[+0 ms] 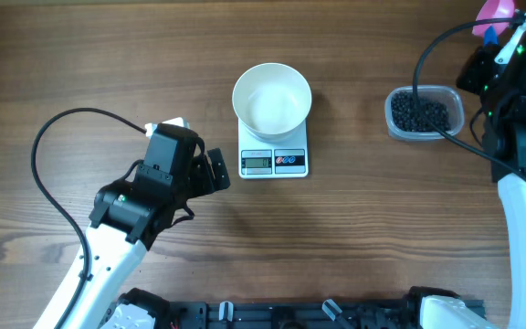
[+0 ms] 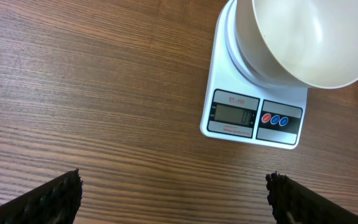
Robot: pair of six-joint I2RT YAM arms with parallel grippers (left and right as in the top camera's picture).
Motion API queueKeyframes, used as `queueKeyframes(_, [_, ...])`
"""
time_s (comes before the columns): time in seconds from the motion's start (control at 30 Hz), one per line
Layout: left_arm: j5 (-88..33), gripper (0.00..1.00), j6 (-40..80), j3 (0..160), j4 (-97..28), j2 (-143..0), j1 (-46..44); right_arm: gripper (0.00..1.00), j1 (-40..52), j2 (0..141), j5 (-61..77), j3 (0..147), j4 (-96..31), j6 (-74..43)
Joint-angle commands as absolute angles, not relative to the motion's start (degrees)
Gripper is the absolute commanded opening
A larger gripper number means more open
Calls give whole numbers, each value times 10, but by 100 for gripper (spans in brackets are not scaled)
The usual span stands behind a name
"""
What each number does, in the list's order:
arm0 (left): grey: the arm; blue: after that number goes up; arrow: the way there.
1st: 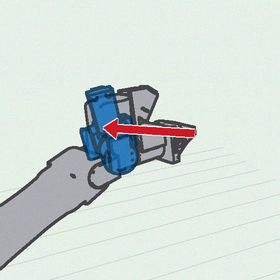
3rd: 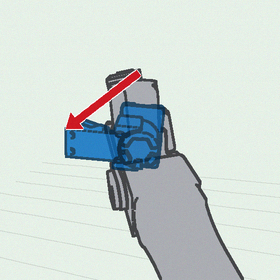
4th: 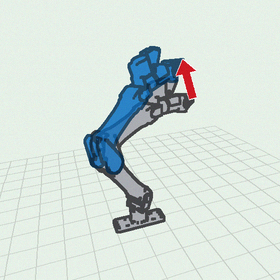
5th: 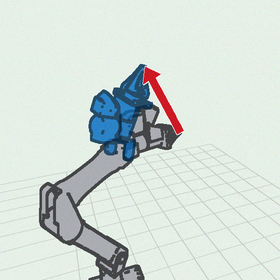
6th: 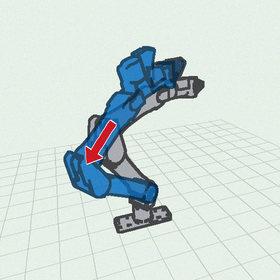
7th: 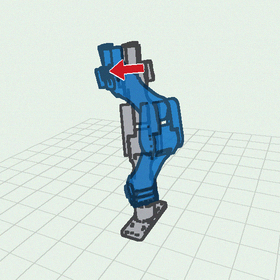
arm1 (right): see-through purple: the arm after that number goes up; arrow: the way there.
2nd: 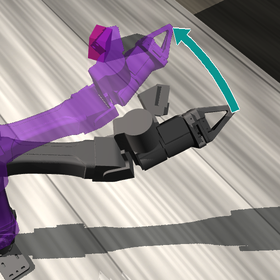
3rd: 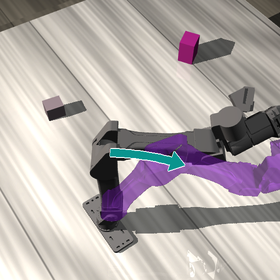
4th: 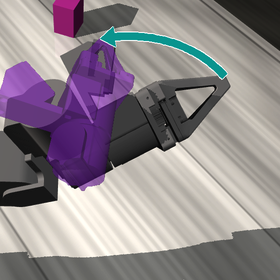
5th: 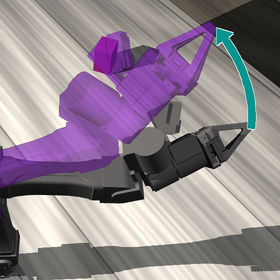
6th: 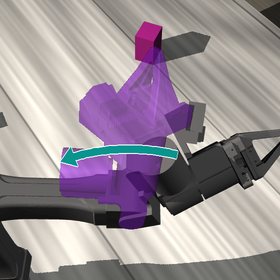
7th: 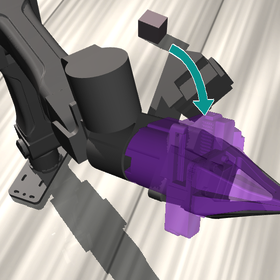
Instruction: Scoop item into bowl and weigh 150g on scale
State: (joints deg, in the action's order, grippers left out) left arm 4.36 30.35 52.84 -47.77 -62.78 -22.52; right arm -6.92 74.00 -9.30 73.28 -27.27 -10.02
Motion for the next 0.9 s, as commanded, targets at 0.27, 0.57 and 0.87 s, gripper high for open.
queueKeyframes(0.27, [37,100,305,526,-476,-630,-222,4,-70,741,21,741,-271,-107])
queueKeyframes(0.57, [36,100,305,526,-476,-630,-222,4,-70,743,20,741,-226,-105])
queueKeyframes(0.87, [37,100,305,526,-476,-630,-222,4,-70,767,20,741,-127,-74])
